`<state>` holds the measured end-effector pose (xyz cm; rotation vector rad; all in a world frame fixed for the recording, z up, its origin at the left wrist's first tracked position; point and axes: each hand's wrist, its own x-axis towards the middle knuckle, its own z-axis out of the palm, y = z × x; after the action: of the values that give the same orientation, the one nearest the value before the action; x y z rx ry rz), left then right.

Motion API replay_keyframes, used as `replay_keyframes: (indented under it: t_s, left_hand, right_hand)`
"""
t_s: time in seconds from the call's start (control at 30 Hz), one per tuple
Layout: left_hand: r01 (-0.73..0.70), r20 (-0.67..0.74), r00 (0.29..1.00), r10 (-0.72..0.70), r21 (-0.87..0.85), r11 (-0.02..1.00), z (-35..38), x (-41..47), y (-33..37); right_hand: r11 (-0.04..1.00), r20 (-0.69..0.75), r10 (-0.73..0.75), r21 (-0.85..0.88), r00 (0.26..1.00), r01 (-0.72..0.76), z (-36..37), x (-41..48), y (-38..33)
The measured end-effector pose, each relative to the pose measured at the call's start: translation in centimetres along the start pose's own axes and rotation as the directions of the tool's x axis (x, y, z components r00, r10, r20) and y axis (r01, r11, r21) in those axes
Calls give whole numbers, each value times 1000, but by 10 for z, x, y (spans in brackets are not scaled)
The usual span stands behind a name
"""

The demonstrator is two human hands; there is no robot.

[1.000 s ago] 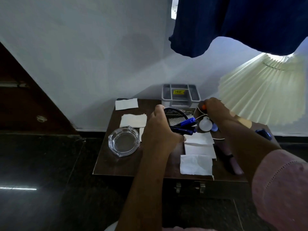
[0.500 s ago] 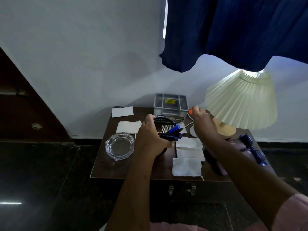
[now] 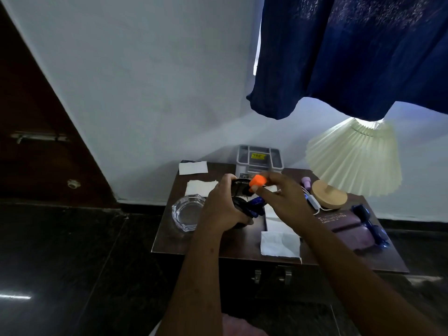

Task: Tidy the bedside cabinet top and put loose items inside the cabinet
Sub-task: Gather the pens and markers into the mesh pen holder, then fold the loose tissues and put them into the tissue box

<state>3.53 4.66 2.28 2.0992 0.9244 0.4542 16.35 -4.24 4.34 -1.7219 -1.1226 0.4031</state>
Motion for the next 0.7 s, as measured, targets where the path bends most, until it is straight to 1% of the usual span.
replay_keyframes:
  t_s: [0.1,0.17,0.27,0.37,0.43,0.53,0.63,0.7]
  left_hand:
    - [-25,14,1000,24,34,999,0,-1,-1]
    - [-20,16,1000,20,27,999,1,0,-1]
    - [-3,-3,1000,3,1,1000,1,2,-3]
    - [14,-55,998,-15,-27,1000,1,5,-4]
    - [31,-121,992,-38,-54,998,0,5,-5]
    - [54,-274,958,-85,-118,992,-5,6,-8]
    - [110,-428,888,-167,-155,982,-15,9,-12]
    - [149,-531,815,-234,-198,969,-23,12,-18]
  right_hand:
    - [999,77,19,-46,997,-16,2,1,5]
    - [999,129,32,-47,991,-26,4,3,8]
    - [1000,135,28,10,990,-30,6,5,9]
    - [998,98,33,43,995,-37,6,7,11]
    - [996,97,59,65,993,-66,6,10,12]
    - [993,89,96,53,991,-101,9,16,16]
    - [993,55,121,6,991,-121,19,26,19]
    - [991,86,117,-74,989,-111,33,36,24]
